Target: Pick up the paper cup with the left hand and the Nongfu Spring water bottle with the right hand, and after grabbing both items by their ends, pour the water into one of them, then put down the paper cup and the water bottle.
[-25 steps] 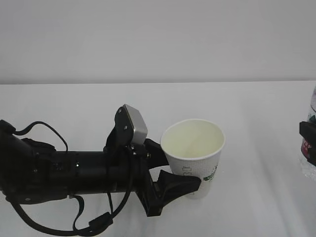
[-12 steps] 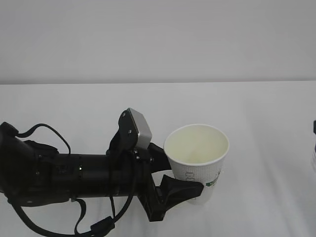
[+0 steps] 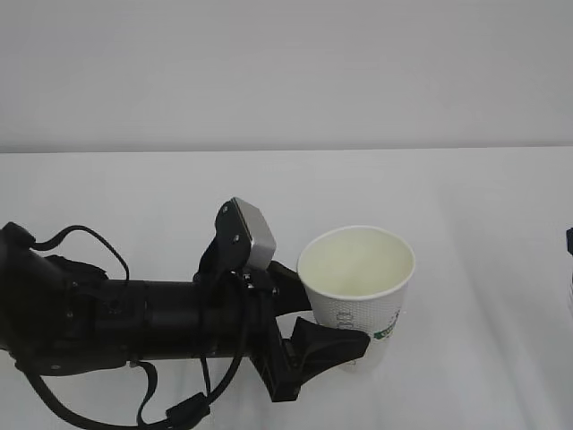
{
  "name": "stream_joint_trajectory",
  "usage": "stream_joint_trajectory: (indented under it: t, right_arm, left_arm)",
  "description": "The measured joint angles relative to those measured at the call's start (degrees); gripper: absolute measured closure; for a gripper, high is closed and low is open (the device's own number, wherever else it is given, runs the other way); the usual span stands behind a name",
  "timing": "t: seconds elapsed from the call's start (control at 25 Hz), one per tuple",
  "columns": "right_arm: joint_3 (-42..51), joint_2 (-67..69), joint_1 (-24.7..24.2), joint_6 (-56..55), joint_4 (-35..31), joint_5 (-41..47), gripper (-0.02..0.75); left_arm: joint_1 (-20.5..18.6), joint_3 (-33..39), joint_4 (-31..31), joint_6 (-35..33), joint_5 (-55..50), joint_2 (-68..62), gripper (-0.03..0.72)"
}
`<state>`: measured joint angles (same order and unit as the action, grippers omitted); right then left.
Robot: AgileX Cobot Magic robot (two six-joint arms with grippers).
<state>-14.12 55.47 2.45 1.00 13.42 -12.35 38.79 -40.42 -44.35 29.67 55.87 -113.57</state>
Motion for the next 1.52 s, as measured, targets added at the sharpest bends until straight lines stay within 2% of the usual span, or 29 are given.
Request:
stream_joint_trajectory:
  t: [0.76, 1.0, 1.52]
  right_arm:
    - [0.0, 0.0, 0.0, -0.1, 1.1, 0.0, 0.307]
    - [0.0, 0.0, 0.0, -0.1, 2.1, 0.0, 0.307]
    - [0.0, 0.0, 0.0, 1.6, 4.6, 0.0, 0.307]
  left_arm:
    - [0.3, -3.6, -2.6, 0.2, 0.0, -2.5, 0.175]
    - [2.8, -4.6, -2.6, 0.8, -0.4, -4.1, 0.175]
    - [3.4, -6.6, -4.0, 5.5, -0.4, -5.0, 0.176]
